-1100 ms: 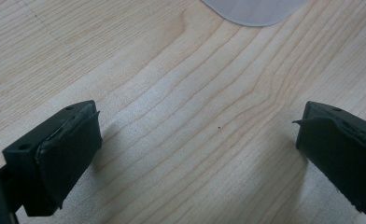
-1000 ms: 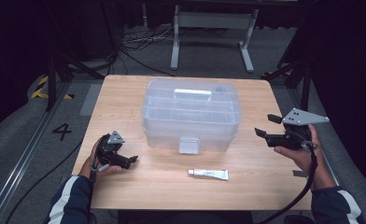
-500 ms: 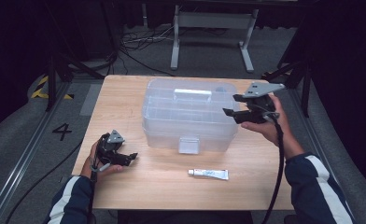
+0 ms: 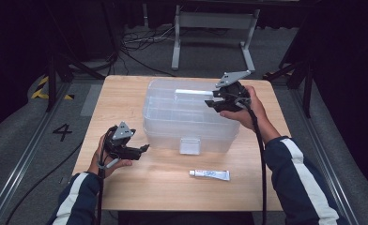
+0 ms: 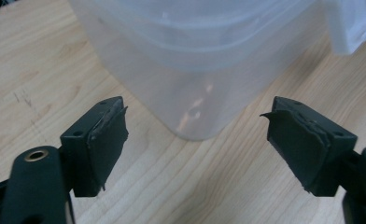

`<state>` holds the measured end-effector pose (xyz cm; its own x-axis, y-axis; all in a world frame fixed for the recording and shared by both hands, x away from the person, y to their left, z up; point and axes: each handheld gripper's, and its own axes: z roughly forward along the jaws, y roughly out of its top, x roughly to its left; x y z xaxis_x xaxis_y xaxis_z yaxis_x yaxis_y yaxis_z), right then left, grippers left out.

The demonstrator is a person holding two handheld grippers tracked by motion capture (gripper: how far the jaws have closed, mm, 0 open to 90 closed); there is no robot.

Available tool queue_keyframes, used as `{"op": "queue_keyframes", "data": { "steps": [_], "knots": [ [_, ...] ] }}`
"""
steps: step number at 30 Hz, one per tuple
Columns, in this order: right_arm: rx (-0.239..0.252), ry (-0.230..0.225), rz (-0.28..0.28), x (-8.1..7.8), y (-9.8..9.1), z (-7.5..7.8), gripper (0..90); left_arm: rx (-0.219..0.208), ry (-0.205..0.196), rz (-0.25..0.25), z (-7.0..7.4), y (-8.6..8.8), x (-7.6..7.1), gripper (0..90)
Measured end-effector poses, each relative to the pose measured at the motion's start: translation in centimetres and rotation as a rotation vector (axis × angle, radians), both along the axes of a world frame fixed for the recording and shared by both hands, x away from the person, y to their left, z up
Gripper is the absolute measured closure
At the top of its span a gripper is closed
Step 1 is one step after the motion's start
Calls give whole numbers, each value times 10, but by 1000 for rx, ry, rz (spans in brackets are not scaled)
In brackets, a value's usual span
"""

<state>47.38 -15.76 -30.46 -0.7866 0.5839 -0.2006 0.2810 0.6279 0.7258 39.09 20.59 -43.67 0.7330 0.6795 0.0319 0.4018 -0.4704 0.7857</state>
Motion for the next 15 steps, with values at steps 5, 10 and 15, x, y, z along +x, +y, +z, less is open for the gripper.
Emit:
{"op": "queue_keyframes", "data": {
  "steps": [5,10,15],
  "knots": [
    [-21,5,-11,4,7,1,644,-21,-23,4,6,-2,1,227],
    [-38,-4,-25,7,9,0,716,-41,-35,1,10,-2,0,258],
    [-36,-2,-33,10,10,0,725,-83,-39,-22,14,2,0,375]
  ]
}}
